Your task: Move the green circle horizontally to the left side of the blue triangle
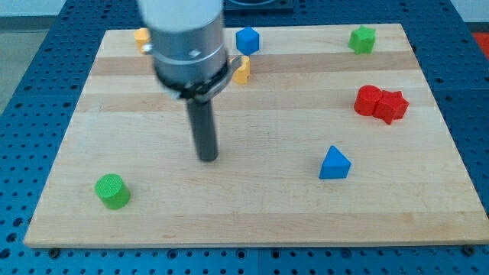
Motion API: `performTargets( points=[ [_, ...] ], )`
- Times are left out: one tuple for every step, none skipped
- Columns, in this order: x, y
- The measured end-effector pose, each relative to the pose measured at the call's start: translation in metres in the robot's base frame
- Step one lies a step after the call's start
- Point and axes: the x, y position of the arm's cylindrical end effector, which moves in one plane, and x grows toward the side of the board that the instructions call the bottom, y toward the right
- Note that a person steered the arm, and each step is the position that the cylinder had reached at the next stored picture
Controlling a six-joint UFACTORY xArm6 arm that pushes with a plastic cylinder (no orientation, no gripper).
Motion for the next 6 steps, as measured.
performTargets(
  points=[
    [0.045,-0.026],
    [0.084,-0.056],
    [0.104,-0.084],
    [0.099,-0.096],
    [0.084,-0.106],
    [0.069,-0.110]
  ],
)
